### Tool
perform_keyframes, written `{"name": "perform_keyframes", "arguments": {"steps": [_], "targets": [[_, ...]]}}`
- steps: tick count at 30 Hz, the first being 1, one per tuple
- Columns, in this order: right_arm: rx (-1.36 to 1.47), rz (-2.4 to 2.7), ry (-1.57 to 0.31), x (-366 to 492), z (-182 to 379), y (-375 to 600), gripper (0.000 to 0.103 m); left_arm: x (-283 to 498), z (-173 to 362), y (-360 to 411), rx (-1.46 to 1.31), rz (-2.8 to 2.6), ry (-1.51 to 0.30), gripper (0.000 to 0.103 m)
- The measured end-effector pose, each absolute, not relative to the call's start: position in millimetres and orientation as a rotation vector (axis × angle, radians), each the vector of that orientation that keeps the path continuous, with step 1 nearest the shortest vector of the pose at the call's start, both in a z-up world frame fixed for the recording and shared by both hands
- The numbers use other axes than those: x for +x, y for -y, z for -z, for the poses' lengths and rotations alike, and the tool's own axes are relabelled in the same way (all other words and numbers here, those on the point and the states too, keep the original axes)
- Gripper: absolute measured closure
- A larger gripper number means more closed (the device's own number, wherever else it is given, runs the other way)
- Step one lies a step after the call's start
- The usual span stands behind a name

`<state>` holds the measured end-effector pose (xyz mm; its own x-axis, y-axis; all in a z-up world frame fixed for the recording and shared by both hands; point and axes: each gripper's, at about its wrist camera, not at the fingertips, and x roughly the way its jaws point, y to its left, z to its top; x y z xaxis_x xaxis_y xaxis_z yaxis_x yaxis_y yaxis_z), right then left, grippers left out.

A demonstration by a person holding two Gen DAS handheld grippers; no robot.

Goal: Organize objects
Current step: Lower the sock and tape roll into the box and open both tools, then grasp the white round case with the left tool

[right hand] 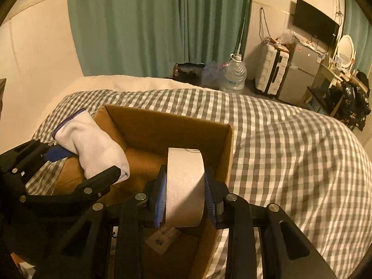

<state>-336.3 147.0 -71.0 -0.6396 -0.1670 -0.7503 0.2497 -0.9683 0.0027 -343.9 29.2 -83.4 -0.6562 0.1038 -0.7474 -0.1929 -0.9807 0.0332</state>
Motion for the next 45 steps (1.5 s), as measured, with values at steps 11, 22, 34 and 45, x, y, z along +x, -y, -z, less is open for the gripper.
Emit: {"name": "perform_keyframes", "arguments": {"steps": [11, 22, 34, 45], "targets": [[1.045, 2.701, -0.070, -284.2, 17.5, -164.3, 0.036, -301.1, 45.0, -37.2, -1.141, -2.765, -0.195, 0.005], [0.989, 2.741, -0.220, -180.5, -40.9, -178.6, 0.029, -211.3, -6.1, -15.6, -1.156, -2.819, -0.176, 0.003], [1.082, 2.630, -0.307, -75.4, 0.1, -149.3, 0.025, -105.5, 26.2, 16.7, -1.245, -2.858, -0.241, 0.003], [1.277, 2.535, -0.307, -43.7, 85.2, -139.4, 0.025, -18.0, 90.8, 20.5, -1.302, -2.832, -0.250, 0.003]]}}
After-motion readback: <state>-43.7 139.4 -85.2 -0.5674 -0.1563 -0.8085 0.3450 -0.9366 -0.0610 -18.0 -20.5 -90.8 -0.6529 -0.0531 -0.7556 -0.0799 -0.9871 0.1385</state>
